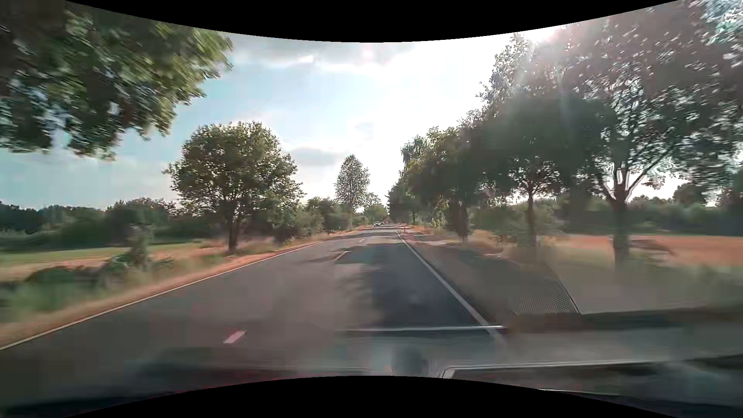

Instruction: Follow the waypoints while adhering to traffic rules and regulations

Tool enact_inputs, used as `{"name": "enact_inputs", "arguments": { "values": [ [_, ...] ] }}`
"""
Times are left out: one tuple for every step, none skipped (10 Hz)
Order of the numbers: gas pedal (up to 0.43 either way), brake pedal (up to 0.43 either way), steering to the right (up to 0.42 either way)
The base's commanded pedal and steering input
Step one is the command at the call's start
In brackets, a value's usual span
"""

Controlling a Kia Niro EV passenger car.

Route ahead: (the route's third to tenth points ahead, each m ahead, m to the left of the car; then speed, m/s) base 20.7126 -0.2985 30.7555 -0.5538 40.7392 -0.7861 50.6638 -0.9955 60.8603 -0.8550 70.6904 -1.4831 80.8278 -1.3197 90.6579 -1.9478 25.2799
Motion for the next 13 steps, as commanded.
{"name": "enact_inputs", "arguments": {
  "values": [
    [0.378,0.0,0.004],
    [0.378,0.0,0.003],
    [0.378,0.0,0.003],
    [0.378,0.0,0.003],
    [0.378,0.0,0.003],
    [0.378,0.0,0.003],
    [0.378,0.0,0.003],
    [0.378,0.0,0.003],
    [0.378,0.0,0.003],
    [0.378,0.0,0.003],
    [0.378,0.0,0.003],
    [0.378,0.0,0.003],
    [0.378,0.0,0.003]
  ]
}}
